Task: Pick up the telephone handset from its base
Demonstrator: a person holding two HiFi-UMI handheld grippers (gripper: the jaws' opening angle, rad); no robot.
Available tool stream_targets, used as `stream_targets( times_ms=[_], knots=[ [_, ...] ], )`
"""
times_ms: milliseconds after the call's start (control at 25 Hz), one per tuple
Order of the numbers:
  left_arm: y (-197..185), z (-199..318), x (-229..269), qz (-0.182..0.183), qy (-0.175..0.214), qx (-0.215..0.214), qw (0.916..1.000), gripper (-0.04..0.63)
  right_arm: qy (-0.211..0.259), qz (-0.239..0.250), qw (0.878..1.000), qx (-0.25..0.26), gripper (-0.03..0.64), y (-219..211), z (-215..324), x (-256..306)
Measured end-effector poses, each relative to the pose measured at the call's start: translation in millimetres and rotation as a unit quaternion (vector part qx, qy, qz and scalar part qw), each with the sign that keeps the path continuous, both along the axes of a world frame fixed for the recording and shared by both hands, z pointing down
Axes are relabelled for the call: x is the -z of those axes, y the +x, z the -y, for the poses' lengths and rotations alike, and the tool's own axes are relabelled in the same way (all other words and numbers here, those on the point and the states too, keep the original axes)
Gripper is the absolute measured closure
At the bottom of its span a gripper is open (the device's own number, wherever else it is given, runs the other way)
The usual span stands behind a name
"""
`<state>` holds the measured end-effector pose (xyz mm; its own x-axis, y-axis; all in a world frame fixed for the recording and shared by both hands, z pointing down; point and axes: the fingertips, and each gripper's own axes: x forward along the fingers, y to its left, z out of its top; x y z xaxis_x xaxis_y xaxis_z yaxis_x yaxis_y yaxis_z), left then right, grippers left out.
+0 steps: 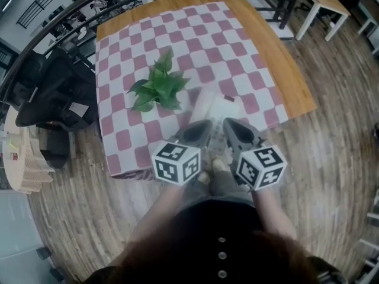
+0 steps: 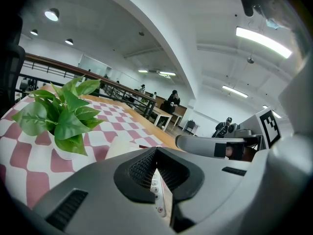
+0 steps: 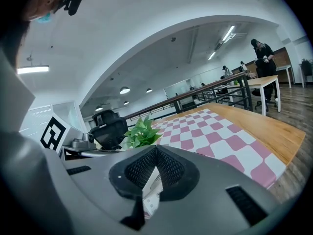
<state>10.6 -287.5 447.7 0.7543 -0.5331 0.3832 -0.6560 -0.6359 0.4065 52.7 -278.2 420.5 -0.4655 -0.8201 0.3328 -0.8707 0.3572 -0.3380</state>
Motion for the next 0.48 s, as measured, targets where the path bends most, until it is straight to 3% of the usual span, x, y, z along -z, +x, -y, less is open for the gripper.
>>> stream_targets(
  times_ms=[480],
  knots=[
    [-1,18,-24,0.027,-0.024,0.04,0.9986,0.587,-0.029,0.001,0.999,0.016,0.606,1,18,-22]
  ],
)
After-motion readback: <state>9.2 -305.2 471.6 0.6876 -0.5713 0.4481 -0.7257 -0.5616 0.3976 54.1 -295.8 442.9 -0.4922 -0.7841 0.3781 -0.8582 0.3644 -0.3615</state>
